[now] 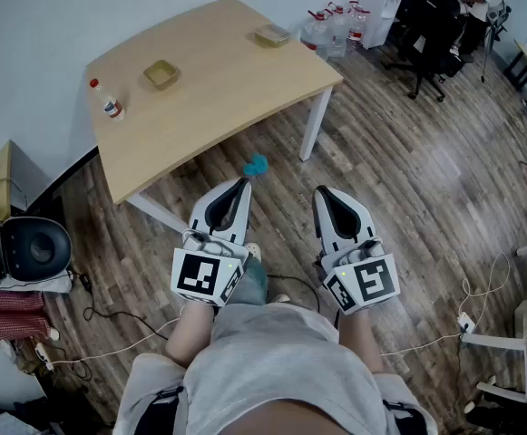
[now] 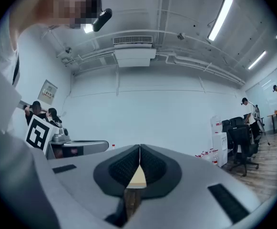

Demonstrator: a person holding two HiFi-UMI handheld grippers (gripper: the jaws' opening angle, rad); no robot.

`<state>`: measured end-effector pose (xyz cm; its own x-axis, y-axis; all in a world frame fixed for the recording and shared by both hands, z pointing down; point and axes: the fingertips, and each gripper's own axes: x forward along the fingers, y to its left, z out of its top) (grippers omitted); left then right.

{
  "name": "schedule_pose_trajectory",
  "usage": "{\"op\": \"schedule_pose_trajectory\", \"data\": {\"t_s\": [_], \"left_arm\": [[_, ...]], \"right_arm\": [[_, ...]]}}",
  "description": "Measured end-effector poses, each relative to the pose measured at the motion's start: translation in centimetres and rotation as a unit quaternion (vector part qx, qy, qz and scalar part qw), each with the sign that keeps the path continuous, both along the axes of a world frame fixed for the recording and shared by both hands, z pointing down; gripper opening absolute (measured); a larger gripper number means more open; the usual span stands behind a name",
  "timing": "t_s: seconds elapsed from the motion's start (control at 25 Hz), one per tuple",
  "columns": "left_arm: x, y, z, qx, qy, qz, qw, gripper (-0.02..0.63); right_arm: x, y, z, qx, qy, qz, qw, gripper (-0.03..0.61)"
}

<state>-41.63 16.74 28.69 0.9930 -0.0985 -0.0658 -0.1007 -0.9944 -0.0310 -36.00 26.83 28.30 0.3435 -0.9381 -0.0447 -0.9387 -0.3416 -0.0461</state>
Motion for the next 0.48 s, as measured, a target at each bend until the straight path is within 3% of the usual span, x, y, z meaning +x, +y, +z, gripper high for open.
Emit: {"op": "schedule_pose_trajectory", "data": {"t_s": [0.48], "left_arm": [[2.0, -1.2, 0.7, -0.005, -0.008, 0.012, 0.9999, 0.015]], "right_arm": [[1.7, -1.3, 0.5, -0.005, -0.005, 0.011, 1.0, 0.011]]}}
